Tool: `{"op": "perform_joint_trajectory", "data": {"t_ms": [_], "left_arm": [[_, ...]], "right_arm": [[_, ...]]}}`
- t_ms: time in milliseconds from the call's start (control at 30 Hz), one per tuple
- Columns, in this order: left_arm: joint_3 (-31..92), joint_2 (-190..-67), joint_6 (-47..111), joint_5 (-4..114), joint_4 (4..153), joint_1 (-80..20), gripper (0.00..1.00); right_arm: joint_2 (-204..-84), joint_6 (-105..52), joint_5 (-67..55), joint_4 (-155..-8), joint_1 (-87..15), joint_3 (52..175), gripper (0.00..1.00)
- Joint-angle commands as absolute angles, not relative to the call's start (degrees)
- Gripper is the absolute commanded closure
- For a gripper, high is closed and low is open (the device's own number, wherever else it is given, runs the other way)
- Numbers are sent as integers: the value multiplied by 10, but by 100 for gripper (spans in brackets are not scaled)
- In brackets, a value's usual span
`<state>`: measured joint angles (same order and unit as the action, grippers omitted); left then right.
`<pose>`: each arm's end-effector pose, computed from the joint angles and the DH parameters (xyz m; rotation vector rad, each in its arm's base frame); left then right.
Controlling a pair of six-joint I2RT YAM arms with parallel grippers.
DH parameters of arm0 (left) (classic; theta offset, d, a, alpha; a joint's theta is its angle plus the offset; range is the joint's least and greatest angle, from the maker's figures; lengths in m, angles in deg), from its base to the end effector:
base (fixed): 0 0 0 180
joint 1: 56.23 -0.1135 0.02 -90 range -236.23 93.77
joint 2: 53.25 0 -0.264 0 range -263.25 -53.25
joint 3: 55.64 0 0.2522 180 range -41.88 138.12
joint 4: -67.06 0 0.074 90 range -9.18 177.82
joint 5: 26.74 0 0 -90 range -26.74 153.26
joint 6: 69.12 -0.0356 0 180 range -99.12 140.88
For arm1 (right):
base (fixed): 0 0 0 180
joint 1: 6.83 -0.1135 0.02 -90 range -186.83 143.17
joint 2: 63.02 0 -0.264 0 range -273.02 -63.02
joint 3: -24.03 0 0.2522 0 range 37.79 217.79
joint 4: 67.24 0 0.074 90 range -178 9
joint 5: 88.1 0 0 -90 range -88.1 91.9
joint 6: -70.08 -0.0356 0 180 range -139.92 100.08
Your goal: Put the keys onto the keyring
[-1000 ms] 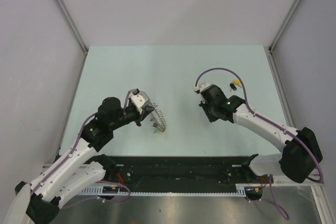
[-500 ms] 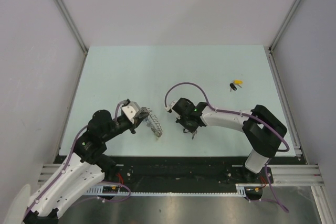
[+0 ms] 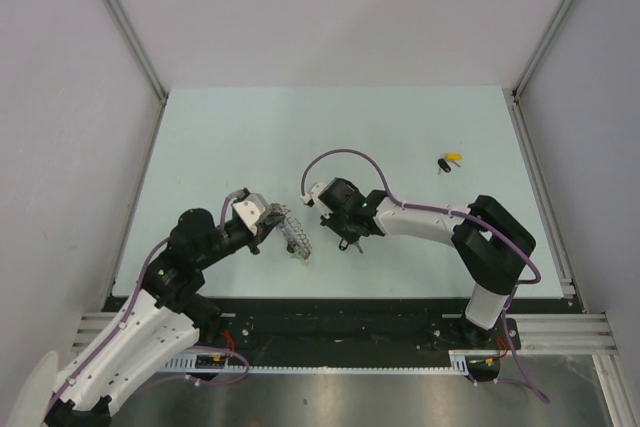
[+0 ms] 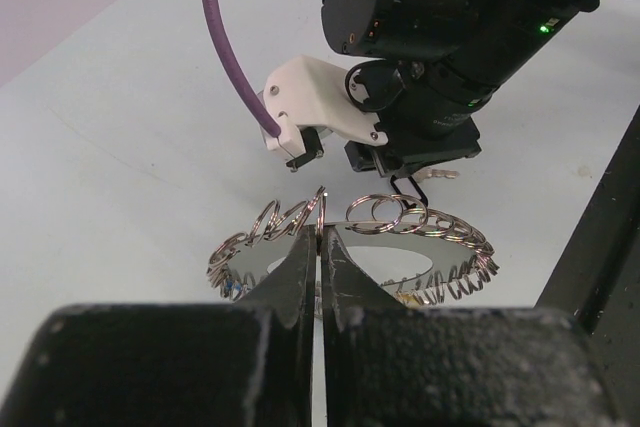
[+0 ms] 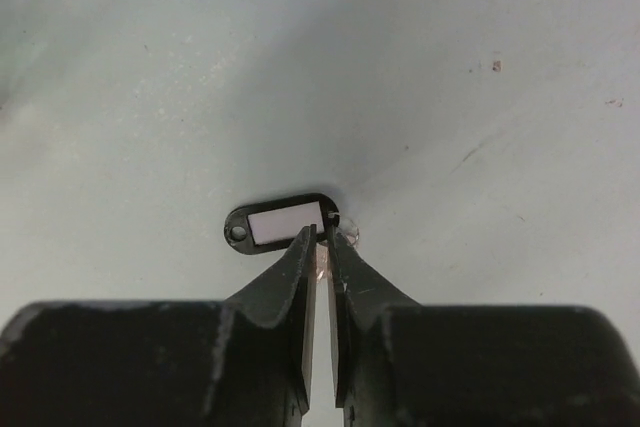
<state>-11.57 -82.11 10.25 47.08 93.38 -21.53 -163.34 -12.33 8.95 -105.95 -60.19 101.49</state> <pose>0.1081 -0.0869 0.2862 0.8769 1.5604 -0.5521 0.2134 0.2796 0.1791 -1.3013 2.2925 0.1101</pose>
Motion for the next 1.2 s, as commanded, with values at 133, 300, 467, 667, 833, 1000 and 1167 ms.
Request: {"op": "perform_joint_trajectory", "data": {"t_ms": [133,300,467,667,833,1000,1167], "left_arm": [[-116,-821,90,469,885,-215,100],[-117,-820,90,470,882,-216,100],[-117,-823,92,473,880,-216,100],[-117,-827,92,472,877,-215,100],[-120,-831,92,474,873,-216,100],[-122,-837,93,475,870,-216,100],[-123,-845,93,478,866,-216,100]], "right_arm": [[-1617,-142,64,-1024,-593,1034,79],[-1552,-173,58,-1000,-583,1007,61],[-1457,-240,26,-883,-550,905,61],[-1328,-333,-4,-658,-526,703,60],[-1325,-343,-1,-561,-531,625,60],[-1360,-353,19,-441,-531,577,62],[-1404,-352,37,-370,-532,561,69]]}}
